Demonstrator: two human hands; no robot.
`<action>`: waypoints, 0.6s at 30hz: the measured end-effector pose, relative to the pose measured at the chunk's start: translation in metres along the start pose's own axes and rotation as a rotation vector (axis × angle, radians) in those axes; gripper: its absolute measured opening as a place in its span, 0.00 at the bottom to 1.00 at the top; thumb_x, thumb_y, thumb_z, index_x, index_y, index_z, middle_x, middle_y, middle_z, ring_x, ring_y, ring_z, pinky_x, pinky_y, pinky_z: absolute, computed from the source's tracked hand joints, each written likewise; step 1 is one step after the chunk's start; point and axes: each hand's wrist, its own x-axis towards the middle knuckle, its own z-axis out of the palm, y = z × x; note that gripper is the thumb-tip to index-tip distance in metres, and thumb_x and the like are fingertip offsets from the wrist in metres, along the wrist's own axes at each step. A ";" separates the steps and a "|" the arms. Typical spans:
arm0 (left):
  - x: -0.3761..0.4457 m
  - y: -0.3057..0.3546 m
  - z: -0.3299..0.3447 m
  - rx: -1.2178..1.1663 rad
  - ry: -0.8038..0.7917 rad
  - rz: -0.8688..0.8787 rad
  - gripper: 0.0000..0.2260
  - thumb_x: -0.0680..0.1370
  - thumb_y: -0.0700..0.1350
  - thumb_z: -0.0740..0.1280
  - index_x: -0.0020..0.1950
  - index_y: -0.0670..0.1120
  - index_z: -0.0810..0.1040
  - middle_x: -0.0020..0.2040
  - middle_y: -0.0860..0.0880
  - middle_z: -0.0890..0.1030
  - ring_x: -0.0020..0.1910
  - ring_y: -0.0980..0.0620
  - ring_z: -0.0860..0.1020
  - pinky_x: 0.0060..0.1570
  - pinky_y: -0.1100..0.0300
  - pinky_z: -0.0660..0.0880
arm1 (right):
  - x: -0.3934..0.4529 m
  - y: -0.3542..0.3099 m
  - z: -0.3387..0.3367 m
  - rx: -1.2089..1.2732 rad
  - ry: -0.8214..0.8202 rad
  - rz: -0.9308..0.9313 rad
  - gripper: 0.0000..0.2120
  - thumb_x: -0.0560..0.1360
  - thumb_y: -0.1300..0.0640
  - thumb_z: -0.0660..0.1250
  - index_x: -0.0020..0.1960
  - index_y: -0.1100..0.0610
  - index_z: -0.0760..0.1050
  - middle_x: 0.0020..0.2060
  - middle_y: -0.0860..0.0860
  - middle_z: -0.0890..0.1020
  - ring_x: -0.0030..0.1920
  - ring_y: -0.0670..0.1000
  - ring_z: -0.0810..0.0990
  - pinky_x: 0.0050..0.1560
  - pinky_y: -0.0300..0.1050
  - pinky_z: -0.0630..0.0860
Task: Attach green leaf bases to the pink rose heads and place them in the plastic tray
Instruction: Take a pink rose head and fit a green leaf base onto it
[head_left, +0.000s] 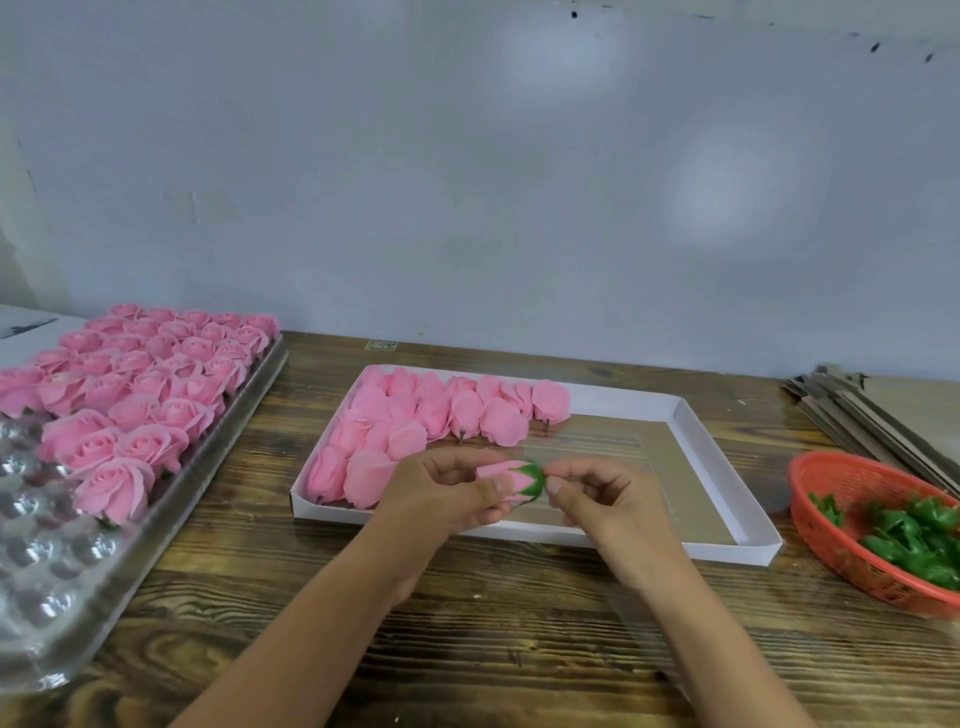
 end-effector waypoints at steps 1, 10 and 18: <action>0.000 0.000 0.000 0.006 -0.003 0.001 0.12 0.68 0.46 0.77 0.50 0.50 0.87 0.51 0.44 0.87 0.49 0.49 0.86 0.45 0.63 0.81 | 0.000 0.001 0.000 -0.002 0.000 0.005 0.19 0.74 0.66 0.71 0.42 0.41 0.85 0.32 0.45 0.84 0.33 0.39 0.79 0.37 0.32 0.75; -0.001 -0.001 0.002 0.020 0.007 -0.003 0.12 0.66 0.47 0.78 0.49 0.49 0.87 0.50 0.44 0.87 0.49 0.48 0.86 0.44 0.63 0.81 | -0.002 -0.002 0.001 0.083 0.002 0.070 0.17 0.73 0.67 0.71 0.40 0.44 0.86 0.33 0.49 0.85 0.35 0.43 0.80 0.36 0.35 0.77; -0.003 -0.007 0.010 0.119 -0.017 -0.022 0.12 0.64 0.50 0.80 0.47 0.54 0.87 0.47 0.48 0.87 0.48 0.50 0.86 0.45 0.63 0.81 | -0.006 -0.006 0.007 0.021 -0.084 0.050 0.04 0.69 0.57 0.77 0.41 0.48 0.86 0.39 0.51 0.86 0.39 0.51 0.80 0.44 0.44 0.77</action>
